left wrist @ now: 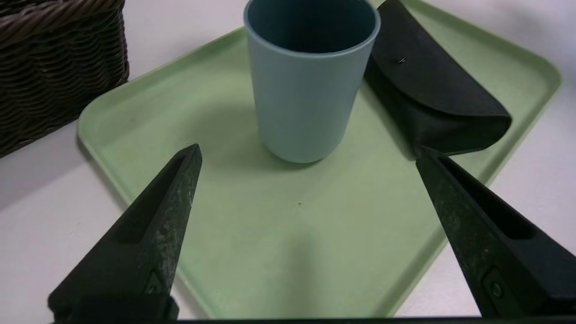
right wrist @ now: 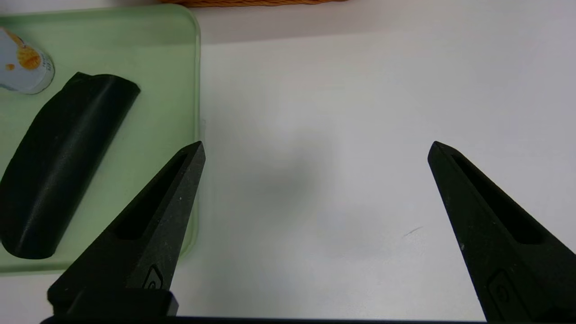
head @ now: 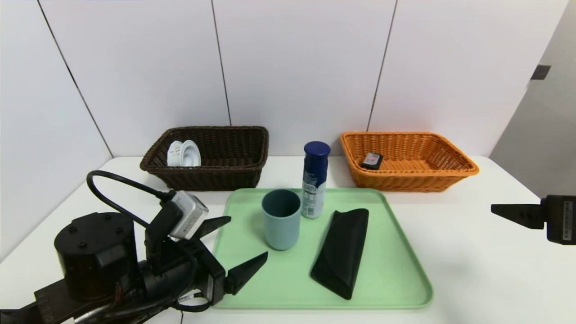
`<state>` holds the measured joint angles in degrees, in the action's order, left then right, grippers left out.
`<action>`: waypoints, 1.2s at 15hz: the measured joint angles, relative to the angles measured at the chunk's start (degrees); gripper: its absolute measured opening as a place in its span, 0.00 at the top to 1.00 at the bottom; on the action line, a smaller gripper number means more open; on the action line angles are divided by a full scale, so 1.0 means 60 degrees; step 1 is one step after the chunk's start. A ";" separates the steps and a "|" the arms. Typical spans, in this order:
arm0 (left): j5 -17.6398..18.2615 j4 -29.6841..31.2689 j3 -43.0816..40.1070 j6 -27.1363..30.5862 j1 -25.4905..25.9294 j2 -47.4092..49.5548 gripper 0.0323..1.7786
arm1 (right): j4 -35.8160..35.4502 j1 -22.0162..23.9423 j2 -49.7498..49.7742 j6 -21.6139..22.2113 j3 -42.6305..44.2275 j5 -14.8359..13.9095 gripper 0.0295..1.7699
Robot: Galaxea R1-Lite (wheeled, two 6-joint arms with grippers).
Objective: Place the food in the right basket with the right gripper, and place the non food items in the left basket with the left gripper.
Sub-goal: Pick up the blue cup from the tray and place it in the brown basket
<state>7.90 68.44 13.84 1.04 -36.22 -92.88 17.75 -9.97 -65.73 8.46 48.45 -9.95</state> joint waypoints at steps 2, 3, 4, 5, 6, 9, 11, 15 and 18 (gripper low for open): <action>-0.0124 0.0000 0.0114 0.0138 -0.0008 -0.0211 0.05 | 0.0000 0.0116 0.0083 0.0004 -0.0081 0.0258 0.03; -0.0146 0.0000 0.0169 0.0171 -0.0008 -0.0286 0.05 | 0.0000 0.0179 0.0114 0.0004 -0.0104 0.0349 0.03; -0.0150 -0.0004 0.0238 0.0175 -0.0012 -0.0356 0.05 | -0.0004 0.0203 0.0132 0.0000 -0.0118 0.0368 0.03; -0.0173 -0.0004 0.0362 0.0175 -0.0012 -0.0451 0.05 | -0.0014 0.0219 0.0146 0.0000 -0.0118 0.0372 0.03; -0.0179 -0.0014 0.0504 0.0163 -0.0012 -0.0524 0.05 | -0.0014 0.0221 0.0165 0.0000 -0.0122 0.0349 0.03; -0.0278 -0.0043 0.0740 0.0075 -0.0012 -0.0727 0.05 | -0.0047 0.0219 0.0256 0.0045 -0.0173 0.0345 0.03; -0.0372 -0.0024 0.0803 0.0065 -0.0012 -0.0892 0.05 | -0.0280 0.0207 0.0293 0.0284 -0.0289 0.0349 0.03; -0.0349 -0.0043 0.0992 0.0061 -0.0030 -0.1099 0.05 | -0.0514 0.0193 0.0313 0.0347 -0.0628 0.0382 0.03; -0.0201 -0.0051 0.1105 -0.0323 -0.0136 -0.1150 0.05 | -0.0528 0.0201 0.0266 0.0349 -0.0689 0.0469 0.03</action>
<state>6.69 68.13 20.47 -0.90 -37.04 -99.78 14.58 -8.77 -64.13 10.56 44.31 -7.13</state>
